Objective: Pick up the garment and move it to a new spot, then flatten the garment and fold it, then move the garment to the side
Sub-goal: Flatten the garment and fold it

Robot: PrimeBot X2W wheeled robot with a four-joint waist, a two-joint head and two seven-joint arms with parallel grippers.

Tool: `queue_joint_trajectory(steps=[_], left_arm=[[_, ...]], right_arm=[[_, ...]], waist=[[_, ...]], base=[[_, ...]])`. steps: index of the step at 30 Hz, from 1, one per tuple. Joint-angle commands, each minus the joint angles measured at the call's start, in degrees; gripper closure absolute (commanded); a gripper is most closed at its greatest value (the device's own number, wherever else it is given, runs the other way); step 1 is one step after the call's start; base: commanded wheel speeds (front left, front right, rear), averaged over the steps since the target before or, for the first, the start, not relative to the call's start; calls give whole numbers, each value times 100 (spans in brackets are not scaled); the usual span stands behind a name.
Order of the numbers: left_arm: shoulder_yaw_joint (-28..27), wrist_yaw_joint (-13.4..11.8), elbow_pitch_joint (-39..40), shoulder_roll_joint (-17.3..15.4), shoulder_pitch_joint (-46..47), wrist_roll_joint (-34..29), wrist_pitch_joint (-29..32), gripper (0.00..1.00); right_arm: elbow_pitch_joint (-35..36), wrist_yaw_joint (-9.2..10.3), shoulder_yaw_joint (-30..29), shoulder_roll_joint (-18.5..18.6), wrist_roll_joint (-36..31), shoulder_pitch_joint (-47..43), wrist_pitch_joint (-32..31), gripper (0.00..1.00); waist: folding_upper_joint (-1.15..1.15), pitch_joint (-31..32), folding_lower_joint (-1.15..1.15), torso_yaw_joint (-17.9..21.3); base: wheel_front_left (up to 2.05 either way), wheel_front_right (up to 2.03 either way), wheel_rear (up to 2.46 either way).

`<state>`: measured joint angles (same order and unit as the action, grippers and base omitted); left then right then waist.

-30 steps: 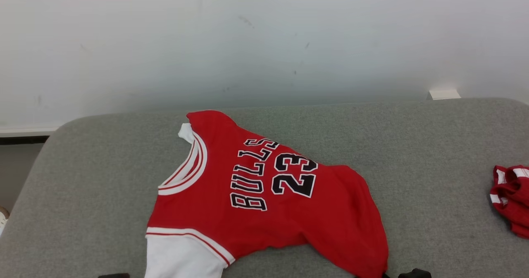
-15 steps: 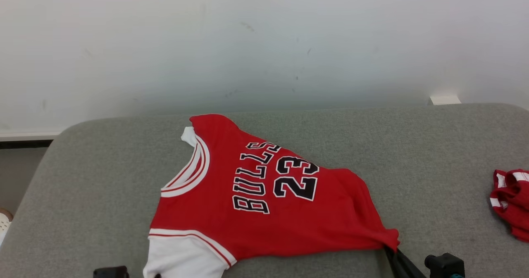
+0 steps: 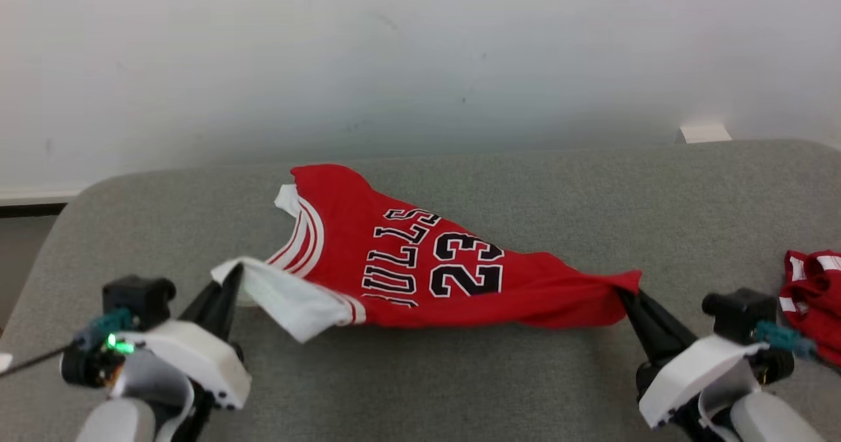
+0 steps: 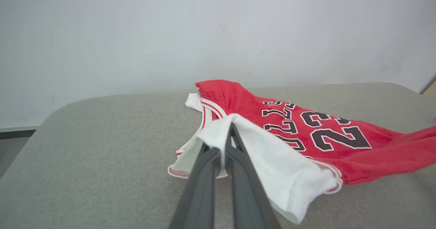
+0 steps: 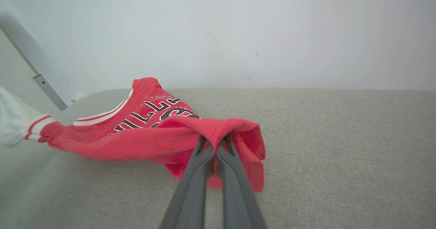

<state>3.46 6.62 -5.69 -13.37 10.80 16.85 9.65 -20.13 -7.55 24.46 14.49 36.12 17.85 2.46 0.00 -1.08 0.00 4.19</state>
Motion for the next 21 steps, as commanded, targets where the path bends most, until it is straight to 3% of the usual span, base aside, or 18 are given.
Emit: queue_joint_trajectory(steps=[1,4,9,15,21], left_arm=[[6,23,40,-29,177,70,25,100],[86,44,-43,-252,906,135,227,100],[391,83,-837,-646,2363,179,263,100],[928,77,-1813,-958,4252,428,4,100],[1344,77,-2538,-997,6025,562,-466,100]], right_arm=[[53,14,19,33,87,181,-51,100],[133,14,78,321,347,804,-512,100],[-212,14,241,424,729,2165,-931,100],[-1034,14,180,196,960,3819,-632,100],[-1837,14,39,45,1095,5448,-193,100]], waist=[[0,-164,0,38],[0,-517,0,81],[0,-1160,0,201],[0,-1863,0,224],[0,-2414,0,173]], base=[[0,0,0],[0,0,0],[0,0,0],[0,0,0],[0,0,0]])
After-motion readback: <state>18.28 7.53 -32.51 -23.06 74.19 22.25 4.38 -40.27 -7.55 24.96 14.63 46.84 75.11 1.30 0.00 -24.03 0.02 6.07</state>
